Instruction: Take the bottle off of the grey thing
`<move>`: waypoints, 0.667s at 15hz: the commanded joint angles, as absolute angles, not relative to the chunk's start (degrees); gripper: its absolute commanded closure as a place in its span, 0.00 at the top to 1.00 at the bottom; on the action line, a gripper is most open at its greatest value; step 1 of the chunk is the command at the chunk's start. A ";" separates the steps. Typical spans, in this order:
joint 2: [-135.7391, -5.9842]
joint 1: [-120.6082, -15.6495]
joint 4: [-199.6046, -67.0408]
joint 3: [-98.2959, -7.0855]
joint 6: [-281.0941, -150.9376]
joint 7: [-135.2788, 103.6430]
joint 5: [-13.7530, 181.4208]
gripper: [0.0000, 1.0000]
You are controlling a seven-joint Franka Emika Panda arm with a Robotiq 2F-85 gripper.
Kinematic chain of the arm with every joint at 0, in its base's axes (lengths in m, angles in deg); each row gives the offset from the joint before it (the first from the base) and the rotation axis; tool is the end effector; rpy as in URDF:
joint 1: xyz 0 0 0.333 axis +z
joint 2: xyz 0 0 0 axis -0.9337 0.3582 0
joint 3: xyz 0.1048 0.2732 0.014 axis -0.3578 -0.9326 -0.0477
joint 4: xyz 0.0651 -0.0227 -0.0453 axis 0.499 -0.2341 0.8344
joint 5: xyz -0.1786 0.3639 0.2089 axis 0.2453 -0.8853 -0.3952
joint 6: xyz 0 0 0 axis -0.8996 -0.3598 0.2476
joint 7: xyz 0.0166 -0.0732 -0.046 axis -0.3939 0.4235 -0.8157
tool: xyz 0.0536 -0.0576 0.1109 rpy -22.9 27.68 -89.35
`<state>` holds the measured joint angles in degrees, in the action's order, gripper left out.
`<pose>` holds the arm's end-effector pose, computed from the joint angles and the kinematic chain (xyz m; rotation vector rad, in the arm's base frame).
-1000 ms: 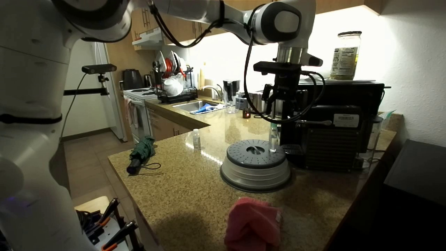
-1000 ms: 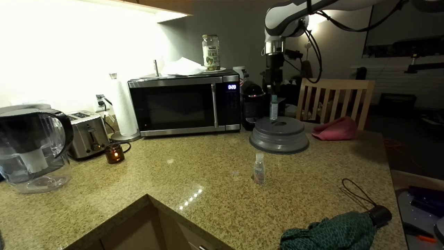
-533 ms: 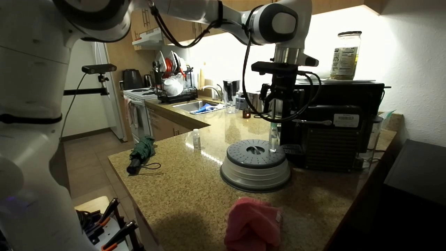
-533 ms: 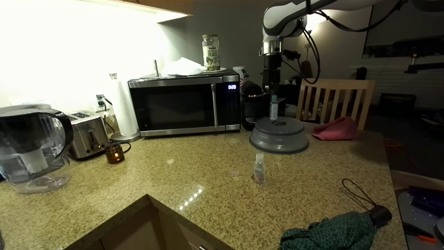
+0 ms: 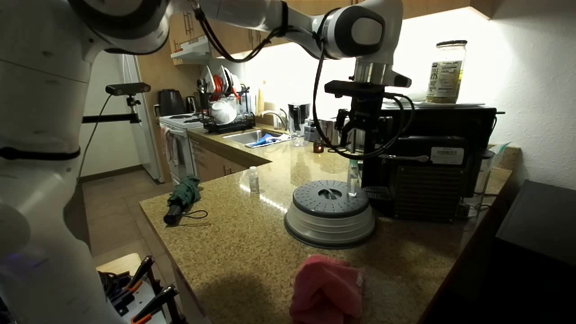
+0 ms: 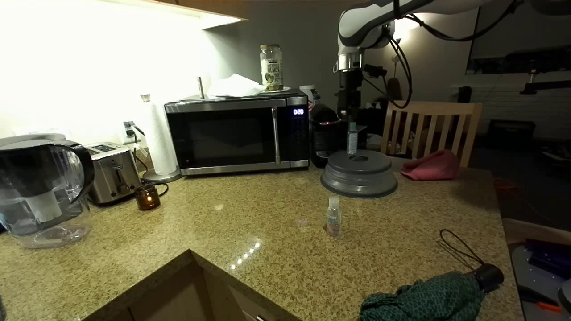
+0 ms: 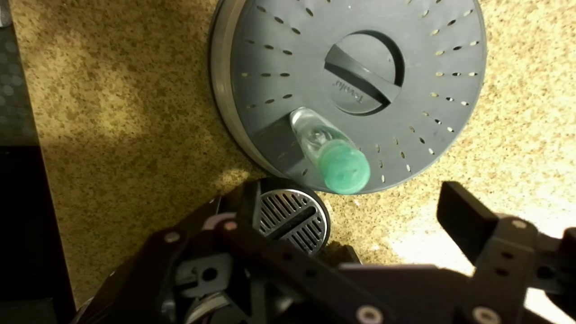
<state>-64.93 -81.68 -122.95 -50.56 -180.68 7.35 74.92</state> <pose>0.6863 -0.2111 0.3986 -3.0533 0.0285 0.0979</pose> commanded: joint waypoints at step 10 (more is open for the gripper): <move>-64.41 -83.38 -125.35 -50.59 -180.93 7.29 74.48 1.00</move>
<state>-63.97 -82.96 -124.02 -50.23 -180.65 7.35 74.92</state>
